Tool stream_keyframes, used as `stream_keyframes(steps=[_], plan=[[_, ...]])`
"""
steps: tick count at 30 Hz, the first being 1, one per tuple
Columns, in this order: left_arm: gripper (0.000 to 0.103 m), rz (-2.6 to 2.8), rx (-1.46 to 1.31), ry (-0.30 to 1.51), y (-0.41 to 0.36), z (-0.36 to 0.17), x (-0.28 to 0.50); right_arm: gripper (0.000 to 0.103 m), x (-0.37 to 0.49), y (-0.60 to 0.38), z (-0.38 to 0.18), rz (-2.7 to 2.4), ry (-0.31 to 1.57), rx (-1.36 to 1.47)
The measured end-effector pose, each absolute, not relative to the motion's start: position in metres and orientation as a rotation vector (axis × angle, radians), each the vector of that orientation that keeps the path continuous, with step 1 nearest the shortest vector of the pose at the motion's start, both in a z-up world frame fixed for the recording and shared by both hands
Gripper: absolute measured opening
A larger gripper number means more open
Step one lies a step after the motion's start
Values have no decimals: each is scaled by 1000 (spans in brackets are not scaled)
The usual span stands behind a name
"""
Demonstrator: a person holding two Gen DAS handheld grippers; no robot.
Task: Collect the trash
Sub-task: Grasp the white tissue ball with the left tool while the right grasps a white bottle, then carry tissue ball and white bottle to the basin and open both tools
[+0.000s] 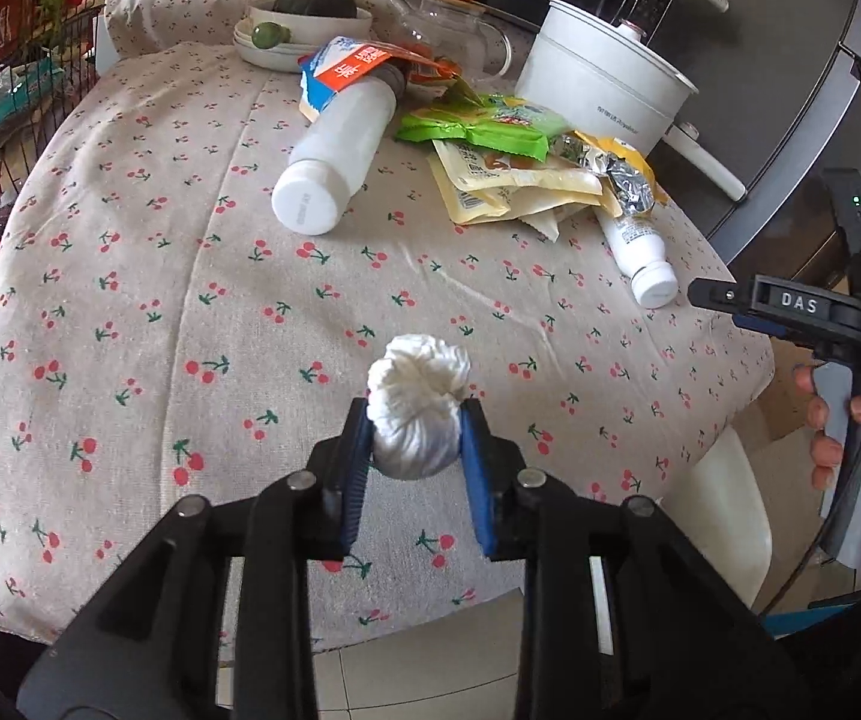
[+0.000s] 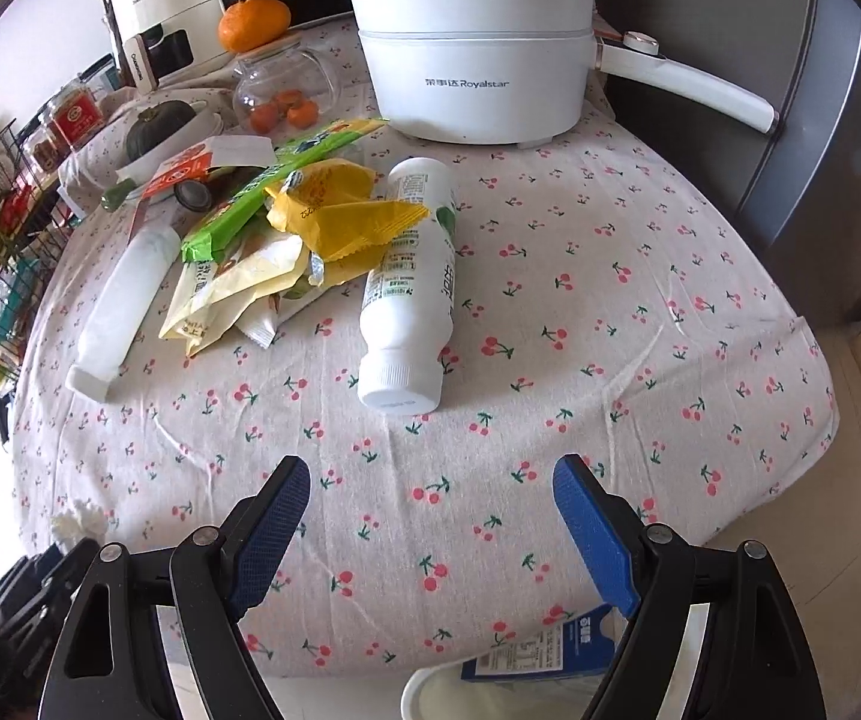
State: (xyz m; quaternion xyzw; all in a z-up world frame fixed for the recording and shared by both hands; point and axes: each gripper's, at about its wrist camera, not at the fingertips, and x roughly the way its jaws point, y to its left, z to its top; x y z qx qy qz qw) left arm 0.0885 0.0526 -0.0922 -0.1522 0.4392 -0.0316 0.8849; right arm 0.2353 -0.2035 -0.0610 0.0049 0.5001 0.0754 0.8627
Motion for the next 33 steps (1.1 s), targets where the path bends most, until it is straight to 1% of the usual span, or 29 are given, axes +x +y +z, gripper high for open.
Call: stream_keyframes(steps=[6, 7, 8, 10, 14, 22, 25, 33], plan=[[31, -37, -281, 867, 47, -70, 66, 84, 275, -193, -87, 159, 1024, 93], [31, -36, -275, 862, 46, -67, 61, 80, 280, -191, -91, 160, 1022, 92], [31, -34, -267, 856, 44, -64, 57, 75, 283, -189, -94, 159, 1022, 85], [31, -30, -249, 841, 41, -57, 49, 42, 285, -188, -99, 179, 1030, 76], [31, -35, -242, 821, 35, -46, 39, 42, 272, -197, -86, 207, 1009, 83], [31, -97, -240, 801, 5, -34, 30, 42, 214, -228, -13, 292, 883, 28], [31, -130, -245, 805, -10, -34, 27, 41, 188, -242, 10, 314, 864, 34], [31, -283, -236, 785, -61, -30, 25, 41, 123, -289, 36, 300, 846, 16]])
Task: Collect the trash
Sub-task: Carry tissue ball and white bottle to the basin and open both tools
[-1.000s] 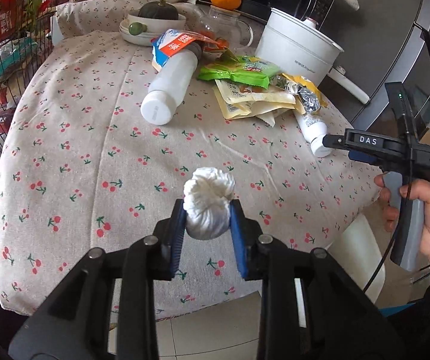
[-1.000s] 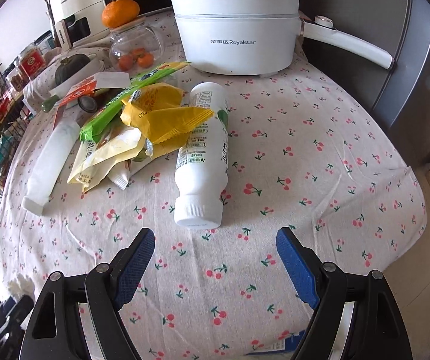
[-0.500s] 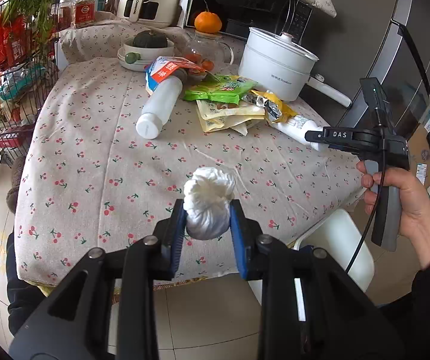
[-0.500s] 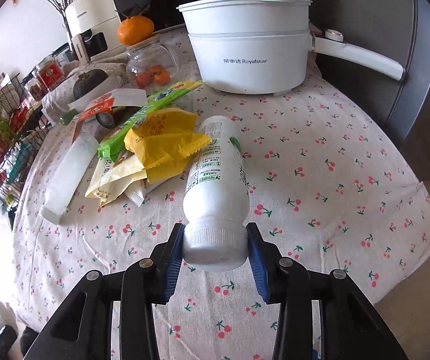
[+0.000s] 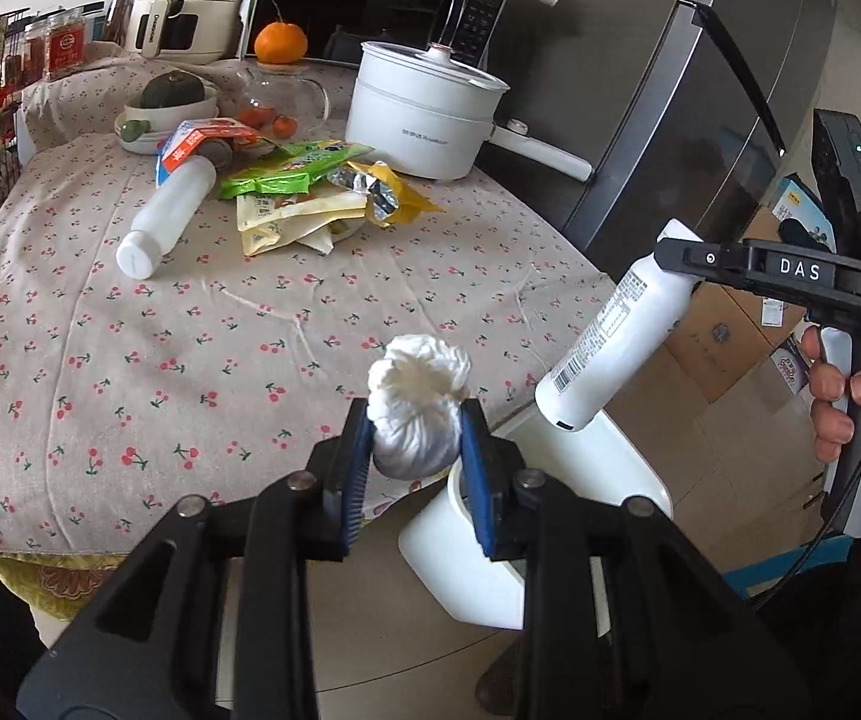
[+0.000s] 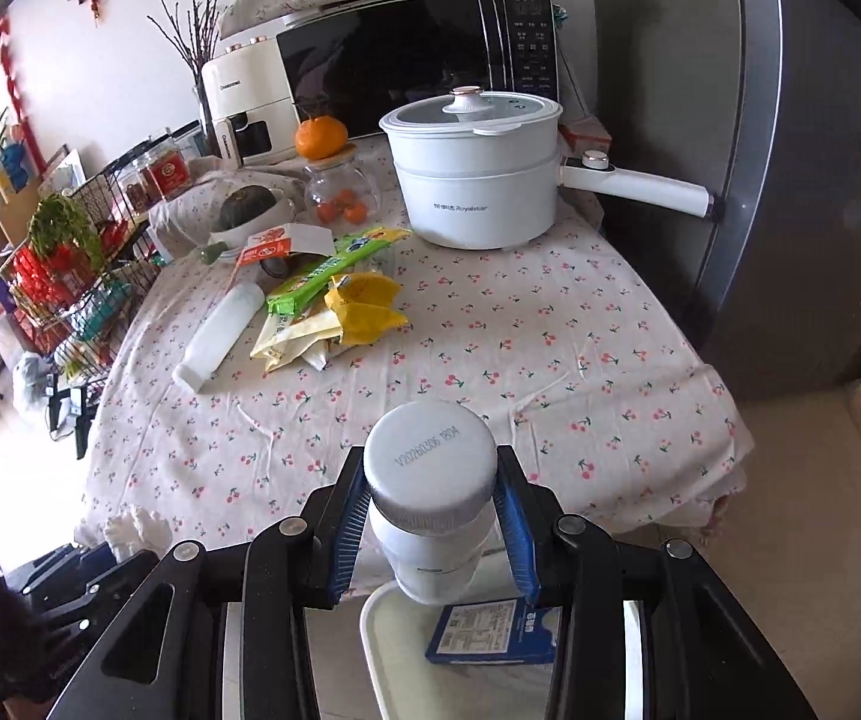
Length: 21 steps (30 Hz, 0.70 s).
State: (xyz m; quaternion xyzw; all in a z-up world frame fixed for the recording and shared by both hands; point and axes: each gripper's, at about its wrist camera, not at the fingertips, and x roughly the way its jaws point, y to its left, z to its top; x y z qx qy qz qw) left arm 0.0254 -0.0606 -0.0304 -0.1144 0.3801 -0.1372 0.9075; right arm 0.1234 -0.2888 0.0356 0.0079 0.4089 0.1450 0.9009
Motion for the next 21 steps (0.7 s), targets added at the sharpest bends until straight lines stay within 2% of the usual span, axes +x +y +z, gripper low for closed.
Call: stream_keyframes(steps=[6, 17, 21], plan=[[31, -408, -215, 810, -106, -44, 30, 41, 90, -322, 39, 270, 835, 3], [32, -541, -130, 867, -182, -73, 38, 41, 83, -371, 7, 185, 911, 38], [38, -568, -57, 883, -201, -78, 41, 41, 82, -384, 1, 154, 926, 53]])
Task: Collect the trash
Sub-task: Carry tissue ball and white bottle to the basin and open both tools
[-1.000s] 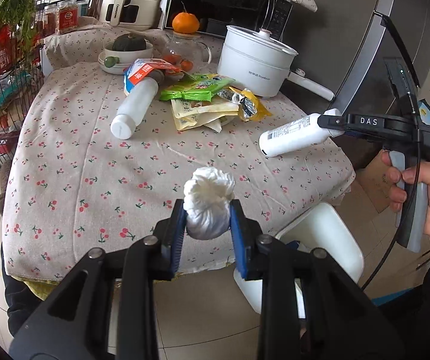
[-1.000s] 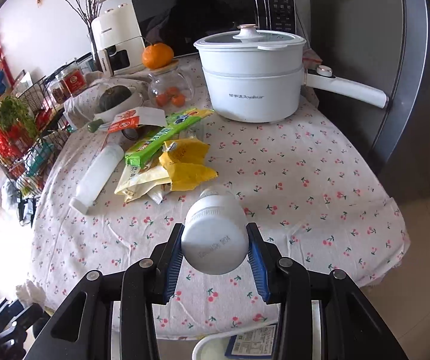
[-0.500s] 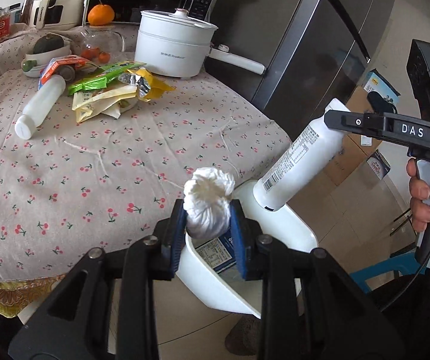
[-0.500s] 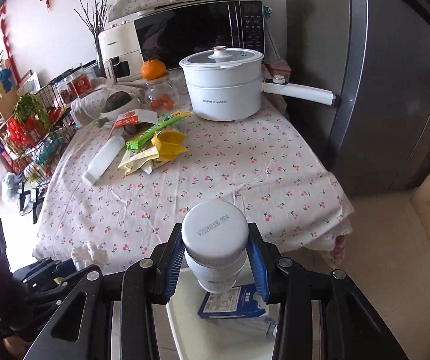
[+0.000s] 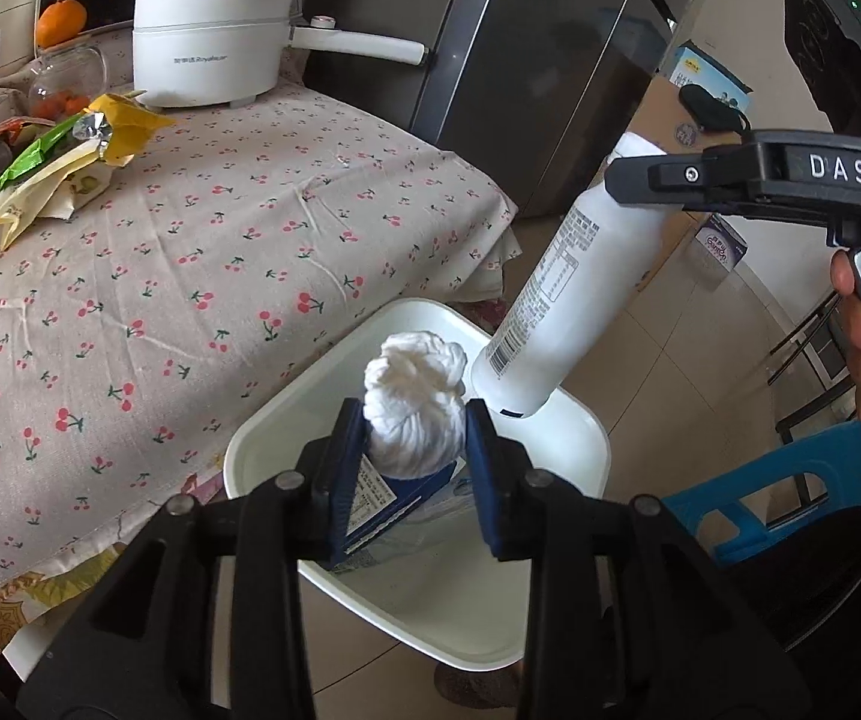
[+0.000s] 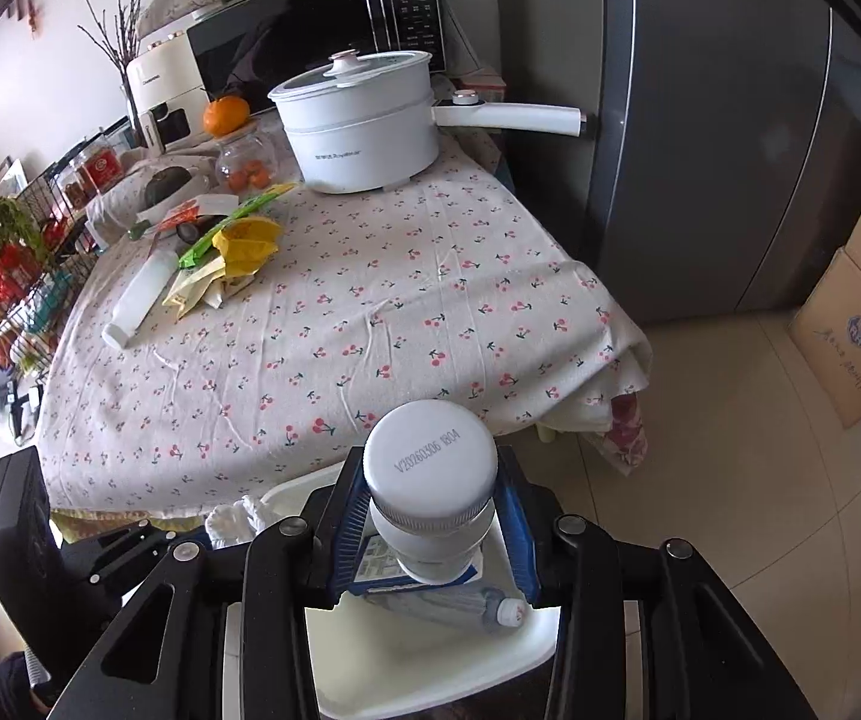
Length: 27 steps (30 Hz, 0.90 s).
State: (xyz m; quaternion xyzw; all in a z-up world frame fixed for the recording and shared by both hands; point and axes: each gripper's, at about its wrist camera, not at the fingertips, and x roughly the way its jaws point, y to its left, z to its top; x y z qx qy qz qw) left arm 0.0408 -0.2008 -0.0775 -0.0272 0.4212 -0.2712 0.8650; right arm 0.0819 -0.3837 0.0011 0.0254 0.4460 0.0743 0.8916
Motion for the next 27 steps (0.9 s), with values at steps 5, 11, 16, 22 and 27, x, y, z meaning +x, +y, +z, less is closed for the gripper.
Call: stream_keyframes(steps=[5, 11, 16, 22, 27], plan=[[77, -526, -49, 885, -194, -77, 39, 41, 84, -391, -7, 136, 951, 65], [87, -405, -36, 892, -167, -75, 35, 41, 88, -387, -18, 131, 988, 53], [95, -331, -61, 881, -140, -71, 37, 42, 93, -375, -28, 146, 1027, 44], [98, -226, -89, 907, -112, -73, 45, 42, 103, -359, -52, 202, 1112, 84], [98, -162, -81, 911, -96, -74, 49, 49, 113, -349, -76, 215, 1218, 137]])
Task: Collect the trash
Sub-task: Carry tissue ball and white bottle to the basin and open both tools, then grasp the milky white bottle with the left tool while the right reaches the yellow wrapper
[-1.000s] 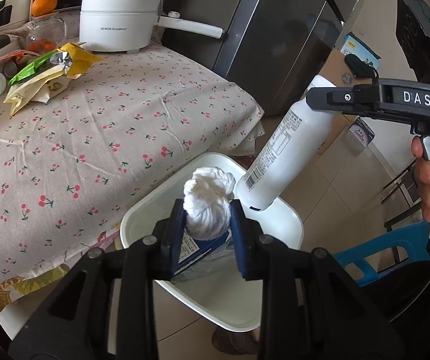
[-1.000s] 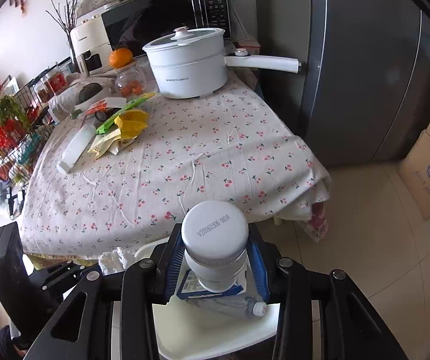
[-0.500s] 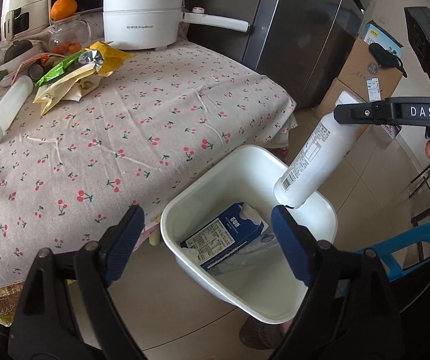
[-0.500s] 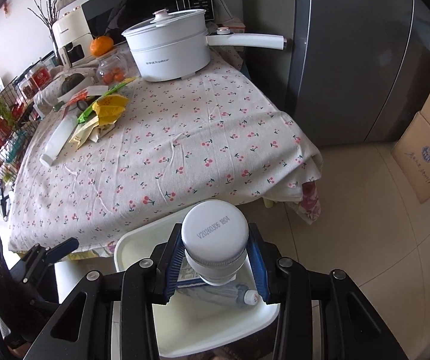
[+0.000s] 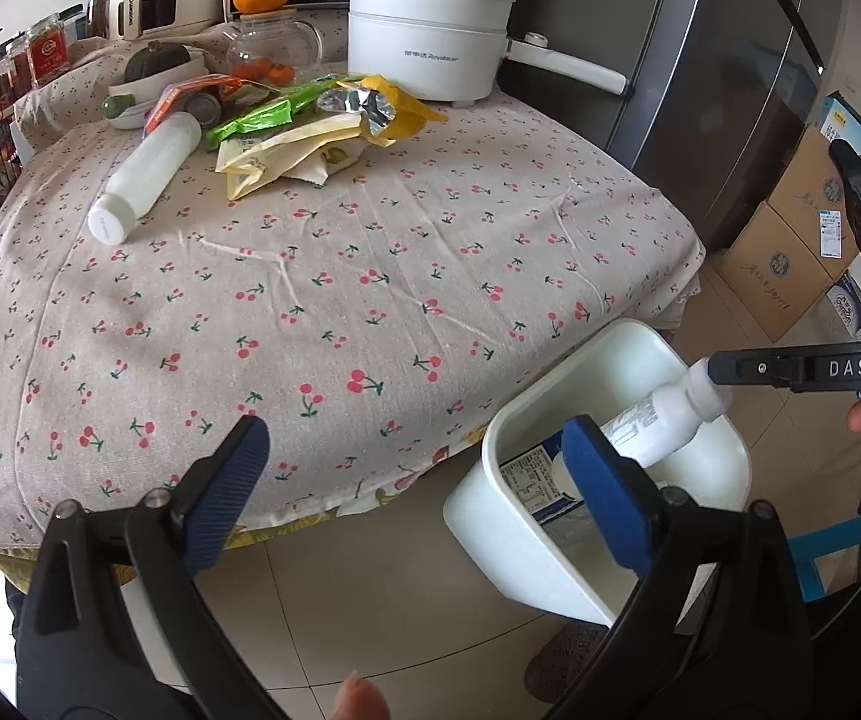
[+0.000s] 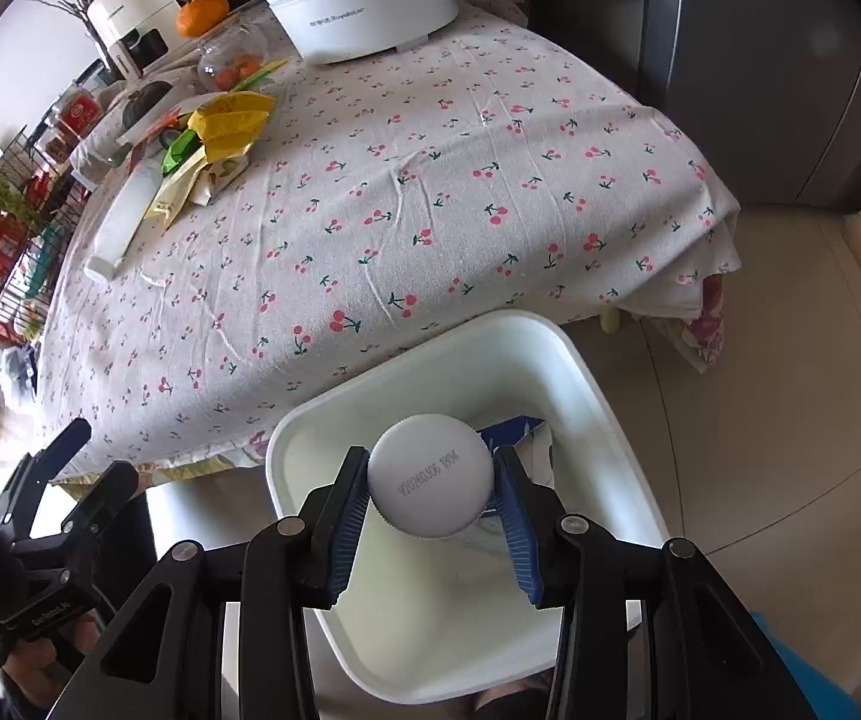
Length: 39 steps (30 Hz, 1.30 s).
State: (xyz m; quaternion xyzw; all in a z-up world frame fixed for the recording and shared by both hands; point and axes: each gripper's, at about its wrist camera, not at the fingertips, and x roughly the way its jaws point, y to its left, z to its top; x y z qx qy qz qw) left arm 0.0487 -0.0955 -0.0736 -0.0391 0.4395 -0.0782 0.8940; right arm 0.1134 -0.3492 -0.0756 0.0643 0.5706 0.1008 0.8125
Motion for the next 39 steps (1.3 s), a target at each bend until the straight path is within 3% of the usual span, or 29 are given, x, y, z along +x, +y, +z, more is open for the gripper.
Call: stream_keyframes(steps=[2, 8, 23, 33, 37, 39], plan=[[101, -143, -89, 906, -88, -72, 50, 73, 115, -348, -74, 195, 1216, 131], [102, -88, -108, 895, -57, -68, 64, 81, 123, -337, -51, 159, 1161, 86], [102, 64, -137, 882, 58, -47, 158, 85, 187, -237, -1, 218, 1035, -26], [102, 52, -23, 1023, 85, -61, 231, 86, 270, -200, -22, 236, 986, 81], [90, 12, -22, 1080, 88, -74, 258, 86, 295, -200, -35, 238, 979, 138], [79, 4, -24, 1095, 91, -79, 270, 86, 304, -200, -40, 246, 973, 171]])
